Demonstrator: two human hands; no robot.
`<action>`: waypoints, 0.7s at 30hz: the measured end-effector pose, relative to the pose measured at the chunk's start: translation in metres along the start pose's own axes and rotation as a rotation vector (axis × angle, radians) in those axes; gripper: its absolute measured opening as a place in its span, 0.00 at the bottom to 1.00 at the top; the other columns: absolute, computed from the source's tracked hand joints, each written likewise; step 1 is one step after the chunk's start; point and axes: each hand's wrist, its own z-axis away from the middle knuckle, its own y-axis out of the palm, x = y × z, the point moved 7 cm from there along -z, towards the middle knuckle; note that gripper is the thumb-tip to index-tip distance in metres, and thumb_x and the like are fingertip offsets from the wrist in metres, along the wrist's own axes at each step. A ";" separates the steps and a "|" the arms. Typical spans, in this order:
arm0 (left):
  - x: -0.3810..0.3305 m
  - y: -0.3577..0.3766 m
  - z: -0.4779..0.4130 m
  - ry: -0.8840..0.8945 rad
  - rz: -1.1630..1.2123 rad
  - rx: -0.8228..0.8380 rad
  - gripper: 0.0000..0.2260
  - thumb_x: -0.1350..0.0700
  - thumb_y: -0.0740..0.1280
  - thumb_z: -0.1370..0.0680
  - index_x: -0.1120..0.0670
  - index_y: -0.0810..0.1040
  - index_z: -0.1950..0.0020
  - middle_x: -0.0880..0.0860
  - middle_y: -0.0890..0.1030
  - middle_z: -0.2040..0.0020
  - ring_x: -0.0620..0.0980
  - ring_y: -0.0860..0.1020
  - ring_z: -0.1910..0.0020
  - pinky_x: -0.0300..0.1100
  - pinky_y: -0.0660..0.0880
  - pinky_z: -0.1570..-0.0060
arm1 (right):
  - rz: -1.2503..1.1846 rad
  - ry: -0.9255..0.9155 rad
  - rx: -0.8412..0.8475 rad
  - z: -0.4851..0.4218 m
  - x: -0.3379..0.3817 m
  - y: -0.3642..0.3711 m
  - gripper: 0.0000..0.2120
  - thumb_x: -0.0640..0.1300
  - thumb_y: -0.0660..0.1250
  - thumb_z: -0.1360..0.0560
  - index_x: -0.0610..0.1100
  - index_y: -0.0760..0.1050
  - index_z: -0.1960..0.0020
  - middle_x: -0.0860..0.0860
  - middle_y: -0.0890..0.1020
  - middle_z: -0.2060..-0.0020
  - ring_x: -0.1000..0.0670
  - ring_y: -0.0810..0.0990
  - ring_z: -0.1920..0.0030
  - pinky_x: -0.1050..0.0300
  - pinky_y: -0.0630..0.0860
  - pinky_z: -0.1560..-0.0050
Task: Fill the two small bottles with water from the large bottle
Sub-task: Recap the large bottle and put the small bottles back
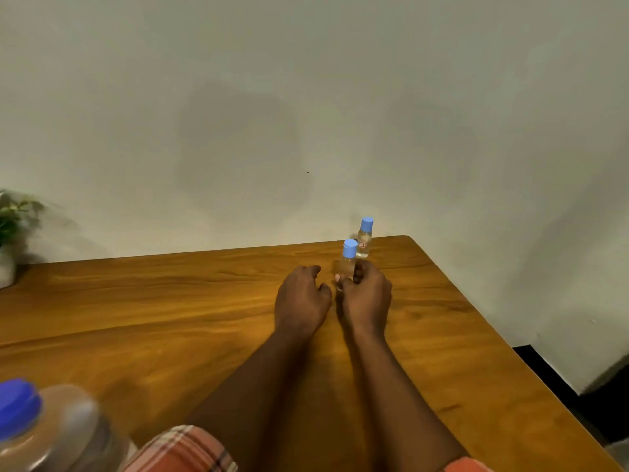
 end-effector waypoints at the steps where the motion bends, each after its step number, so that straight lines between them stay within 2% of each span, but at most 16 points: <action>1: 0.000 0.004 -0.008 0.001 0.008 -0.002 0.20 0.53 0.64 0.24 0.56 0.74 0.32 0.54 0.78 0.37 0.52 0.76 0.38 0.46 0.72 0.40 | 0.003 -0.002 0.001 -0.008 -0.001 0.006 0.07 0.41 0.73 0.28 0.46 0.80 0.50 0.52 0.83 0.59 0.52 0.81 0.58 0.60 0.73 0.62; 4: -0.002 0.014 -0.030 0.010 0.022 -0.019 0.19 0.51 0.64 0.23 0.56 0.75 0.34 0.55 0.79 0.38 0.54 0.76 0.39 0.46 0.73 0.42 | 0.016 -0.014 0.000 -0.029 -0.002 0.021 0.08 0.41 0.72 0.27 0.45 0.80 0.49 0.51 0.84 0.57 0.52 0.80 0.57 0.58 0.74 0.59; 9: 0.000 0.022 -0.056 -0.016 0.039 -0.046 0.20 0.48 0.64 0.23 0.57 0.75 0.34 0.56 0.79 0.38 0.55 0.77 0.39 0.47 0.73 0.42 | 0.058 -0.028 -0.034 -0.051 -0.006 0.036 0.05 0.42 0.72 0.28 0.45 0.79 0.52 0.50 0.83 0.59 0.50 0.81 0.59 0.55 0.77 0.59; 12: -0.002 0.024 -0.066 -0.008 0.033 -0.055 0.20 0.49 0.65 0.23 0.58 0.76 0.35 0.57 0.80 0.40 0.55 0.77 0.40 0.47 0.74 0.43 | 0.091 -0.024 -0.063 -0.056 -0.005 0.038 0.04 0.41 0.71 0.27 0.44 0.79 0.53 0.48 0.83 0.59 0.48 0.80 0.59 0.55 0.75 0.61; 16: -0.006 0.025 -0.071 0.005 0.044 -0.080 0.17 0.52 0.66 0.24 0.59 0.78 0.39 0.57 0.82 0.44 0.56 0.79 0.45 0.45 0.73 0.50 | 0.146 -0.034 -0.068 -0.060 -0.005 0.040 0.02 0.41 0.68 0.27 0.43 0.79 0.54 0.47 0.82 0.61 0.47 0.79 0.61 0.56 0.72 0.63; 21: -0.006 0.024 -0.069 0.003 0.037 -0.081 0.16 0.52 0.66 0.23 0.59 0.78 0.39 0.57 0.82 0.44 0.55 0.79 0.45 0.45 0.74 0.50 | 0.181 -0.035 -0.066 -0.059 -0.004 0.043 0.03 0.41 0.69 0.26 0.43 0.78 0.54 0.46 0.82 0.60 0.46 0.80 0.60 0.53 0.76 0.62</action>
